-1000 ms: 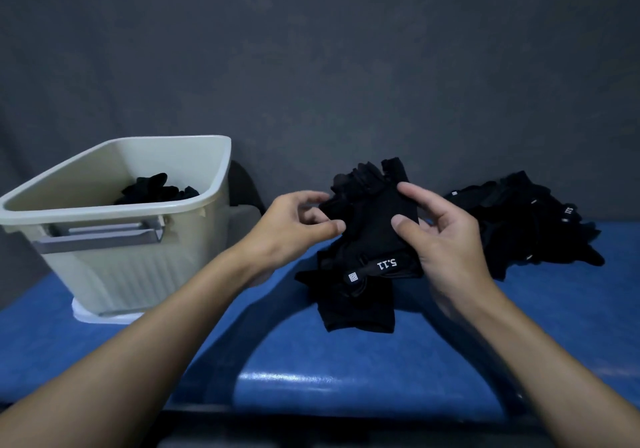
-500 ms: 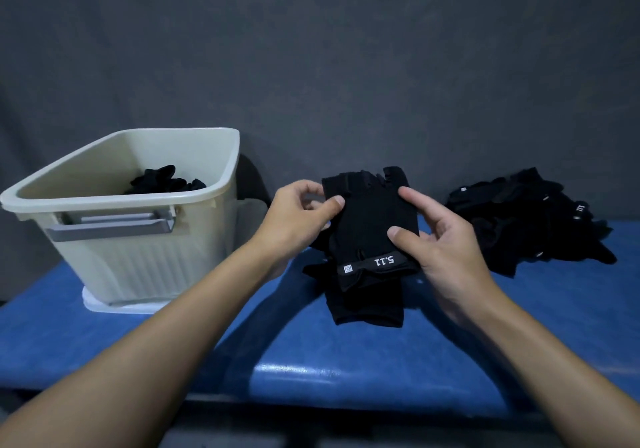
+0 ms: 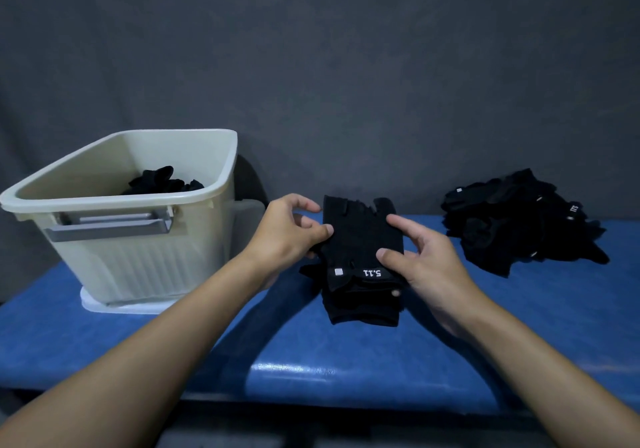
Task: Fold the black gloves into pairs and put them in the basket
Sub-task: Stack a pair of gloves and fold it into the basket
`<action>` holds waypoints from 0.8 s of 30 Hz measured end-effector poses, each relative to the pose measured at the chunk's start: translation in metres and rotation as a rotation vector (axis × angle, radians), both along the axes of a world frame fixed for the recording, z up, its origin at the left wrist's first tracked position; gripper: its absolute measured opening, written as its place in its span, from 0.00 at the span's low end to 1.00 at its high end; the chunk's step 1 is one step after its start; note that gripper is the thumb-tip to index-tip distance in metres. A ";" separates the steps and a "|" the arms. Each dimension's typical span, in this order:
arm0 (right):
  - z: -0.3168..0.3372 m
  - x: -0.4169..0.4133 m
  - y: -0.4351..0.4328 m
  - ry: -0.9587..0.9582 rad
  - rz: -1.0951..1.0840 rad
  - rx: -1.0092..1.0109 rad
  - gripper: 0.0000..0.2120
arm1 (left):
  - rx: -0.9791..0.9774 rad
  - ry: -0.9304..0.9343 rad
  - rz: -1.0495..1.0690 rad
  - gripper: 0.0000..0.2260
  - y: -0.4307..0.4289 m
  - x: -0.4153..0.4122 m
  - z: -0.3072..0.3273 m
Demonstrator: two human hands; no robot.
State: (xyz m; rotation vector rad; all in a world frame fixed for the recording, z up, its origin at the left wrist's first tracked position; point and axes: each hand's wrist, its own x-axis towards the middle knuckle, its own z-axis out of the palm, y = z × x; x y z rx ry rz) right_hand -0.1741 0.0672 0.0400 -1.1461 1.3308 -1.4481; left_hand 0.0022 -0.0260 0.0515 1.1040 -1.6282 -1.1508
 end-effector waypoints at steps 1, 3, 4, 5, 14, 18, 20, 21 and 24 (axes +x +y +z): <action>-0.001 -0.001 0.000 0.028 -0.004 0.021 0.29 | 0.000 -0.007 -0.005 0.11 0.001 0.001 -0.002; -0.003 -0.002 0.000 0.097 -0.007 0.052 0.30 | 0.005 -0.031 -0.013 0.11 0.001 0.002 -0.006; -0.004 -0.003 0.000 0.138 -0.006 0.064 0.30 | 0.006 -0.054 -0.019 0.11 0.002 0.003 -0.008; -0.005 -0.004 0.001 0.183 -0.010 0.073 0.29 | 0.006 -0.080 -0.026 0.10 0.003 0.005 -0.009; -0.009 -0.012 0.009 0.358 -0.048 0.093 0.21 | -0.034 -0.142 -0.091 0.10 0.010 0.013 -0.014; -0.014 -0.017 0.009 0.379 -0.021 0.113 0.18 | -0.056 -0.208 -0.104 0.09 0.013 0.012 -0.019; -0.019 -0.018 0.009 0.431 0.001 0.120 0.17 | -0.096 -0.325 -0.115 0.09 0.013 0.014 -0.024; -0.021 -0.019 0.009 0.459 0.006 0.119 0.16 | -0.120 -0.380 -0.119 0.10 0.013 0.015 -0.025; -0.023 -0.022 0.009 0.549 -0.003 0.078 0.15 | -0.180 -0.464 -0.125 0.13 0.015 0.017 -0.025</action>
